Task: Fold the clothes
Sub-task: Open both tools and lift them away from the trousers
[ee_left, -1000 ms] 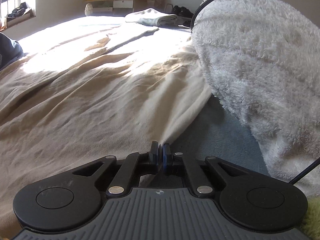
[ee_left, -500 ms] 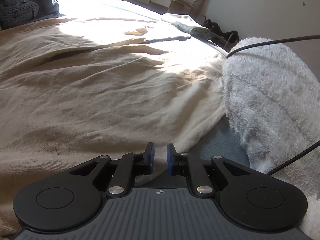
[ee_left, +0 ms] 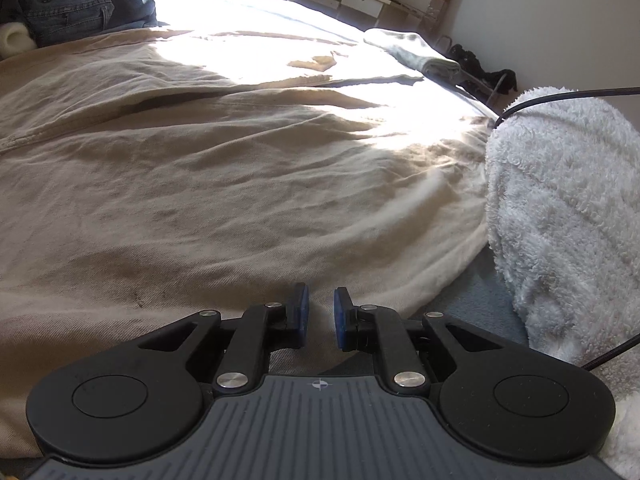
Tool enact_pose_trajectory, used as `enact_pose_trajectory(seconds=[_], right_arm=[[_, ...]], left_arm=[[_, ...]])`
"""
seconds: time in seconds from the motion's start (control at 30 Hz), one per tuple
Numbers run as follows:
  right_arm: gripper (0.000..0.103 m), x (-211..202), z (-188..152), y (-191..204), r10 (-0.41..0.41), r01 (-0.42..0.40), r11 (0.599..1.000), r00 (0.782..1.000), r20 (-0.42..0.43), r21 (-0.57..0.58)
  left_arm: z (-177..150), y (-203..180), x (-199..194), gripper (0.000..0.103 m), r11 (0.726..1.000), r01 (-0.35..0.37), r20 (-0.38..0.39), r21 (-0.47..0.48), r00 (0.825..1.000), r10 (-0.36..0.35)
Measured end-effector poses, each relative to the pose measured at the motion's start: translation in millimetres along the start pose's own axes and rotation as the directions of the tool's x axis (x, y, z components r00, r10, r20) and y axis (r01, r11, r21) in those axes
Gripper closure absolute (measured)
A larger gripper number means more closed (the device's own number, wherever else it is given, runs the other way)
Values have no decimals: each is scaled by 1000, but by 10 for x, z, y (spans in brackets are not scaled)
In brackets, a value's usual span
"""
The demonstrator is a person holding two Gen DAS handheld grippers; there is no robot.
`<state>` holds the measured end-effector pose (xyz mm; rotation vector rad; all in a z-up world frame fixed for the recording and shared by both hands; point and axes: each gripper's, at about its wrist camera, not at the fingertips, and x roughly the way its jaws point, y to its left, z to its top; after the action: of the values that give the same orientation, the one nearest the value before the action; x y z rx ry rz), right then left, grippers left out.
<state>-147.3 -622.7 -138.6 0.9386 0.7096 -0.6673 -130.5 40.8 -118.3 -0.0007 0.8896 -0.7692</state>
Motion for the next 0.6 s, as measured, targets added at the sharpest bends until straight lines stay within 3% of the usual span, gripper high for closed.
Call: enact_pose_trajectory(seconds=[0.1, 0.13, 0.2, 0.3, 0.4, 0.5, 0.6], right_arm=[[97, 1, -23, 14, -34, 33, 999, 999, 17, 33], [89, -37, -22, 69, -57, 56, 998, 998, 35, 28], [67, -192, -34, 203, -83, 84, 996, 989, 124, -2], [66, -460, -55, 456, -67, 89, 994, 957, 283, -66], [65, -559, -97, 814, 78, -16, 977, 955, 287, -211], [63, -620, -75, 1049, 181, -99, 961, 931, 318, -258], [58, -719, 127, 1024, 224, -170, 970, 905, 363, -175]], left_arm=[[16, 21, -23, 90, 1000, 2, -3, -8, 1000, -2], [25, 29, -36, 90, 1000, 2, -2, -12, 1000, -2], [44, 50, -79, 90, 1000, -1, 7, -25, 1000, 1], [93, 125, -182, 88, 998, -10, 54, -69, 998, 14], [131, 263, -276, 87, 988, -31, 89, -150, 995, 45], [69, 453, -494, 86, 963, -55, 129, -263, 987, 92], [-83, 674, -827, 81, 918, -74, 170, -390, 974, 150]])
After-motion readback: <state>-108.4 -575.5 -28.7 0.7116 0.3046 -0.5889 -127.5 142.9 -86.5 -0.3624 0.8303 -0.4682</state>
